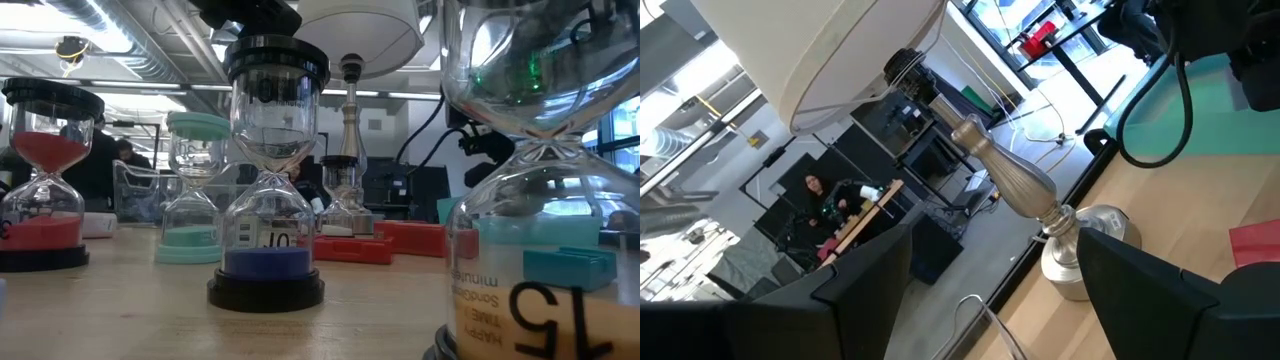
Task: Pick & Place Office items
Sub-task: Put the top purple charger adapter into the green bin, then put the top red charger adapter into the green bin
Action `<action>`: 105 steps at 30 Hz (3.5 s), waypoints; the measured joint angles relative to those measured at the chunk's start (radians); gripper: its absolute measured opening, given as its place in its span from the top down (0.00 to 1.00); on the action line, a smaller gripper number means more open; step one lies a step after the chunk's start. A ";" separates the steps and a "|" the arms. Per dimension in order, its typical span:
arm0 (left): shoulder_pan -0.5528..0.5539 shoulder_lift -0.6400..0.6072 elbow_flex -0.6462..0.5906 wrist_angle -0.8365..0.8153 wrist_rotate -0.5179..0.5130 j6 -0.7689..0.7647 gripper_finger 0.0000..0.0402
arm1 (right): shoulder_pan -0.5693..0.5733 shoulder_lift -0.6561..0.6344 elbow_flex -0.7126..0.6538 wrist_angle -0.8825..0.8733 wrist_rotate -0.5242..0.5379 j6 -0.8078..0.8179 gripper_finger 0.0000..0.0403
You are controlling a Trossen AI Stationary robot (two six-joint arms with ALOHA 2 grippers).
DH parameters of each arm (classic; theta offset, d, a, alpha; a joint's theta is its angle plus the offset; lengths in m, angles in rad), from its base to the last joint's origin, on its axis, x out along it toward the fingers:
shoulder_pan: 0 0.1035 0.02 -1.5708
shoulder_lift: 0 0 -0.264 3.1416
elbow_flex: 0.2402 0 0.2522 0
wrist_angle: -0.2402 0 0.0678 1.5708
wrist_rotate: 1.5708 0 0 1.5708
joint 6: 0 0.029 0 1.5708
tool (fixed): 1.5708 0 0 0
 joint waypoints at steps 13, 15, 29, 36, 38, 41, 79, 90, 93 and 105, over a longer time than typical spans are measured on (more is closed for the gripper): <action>0.000 0.000 0.000 0.000 0.000 0.000 0.30 | 0.000 0.000 0.000 0.004 0.029 -0.053 0.59; 0.000 0.000 0.000 0.000 0.000 0.000 0.30 | 0.000 0.000 0.000 0.004 0.035 -0.052 0.57; 0.003 0.000 0.000 0.000 0.000 0.001 0.30 | 0.010 0.000 0.120 -0.096 0.027 -0.105 0.35; 0.021 0.000 0.000 -0.011 0.000 0.001 0.30 | 0.077 -0.002 0.255 -0.077 0.025 -0.123 0.34; 0.021 0.000 0.000 -0.023 0.000 0.001 0.30 | 0.113 -0.002 0.259 -0.013 0.007 -0.123 0.34; 0.020 0.000 0.000 -0.027 0.000 0.001 0.30 | 0.170 -0.002 0.259 0.069 -0.037 -0.119 0.34; 0.018 0.000 0.000 -0.026 0.000 0.012 0.31 | 0.323 0.340 0.257 0.501 -0.025 0.207 0.33; 0.018 0.000 0.000 -0.027 0.000 0.009 0.31 | 0.322 0.413 0.256 0.515 -0.030 0.213 0.33; 0.018 0.000 0.000 -0.027 0.000 0.008 0.31 | 0.322 0.423 0.257 0.517 -0.030 0.183 0.33; 0.018 0.000 0.000 -0.027 0.000 0.009 0.31 | 0.322 0.430 0.257 0.523 -0.026 0.107 0.48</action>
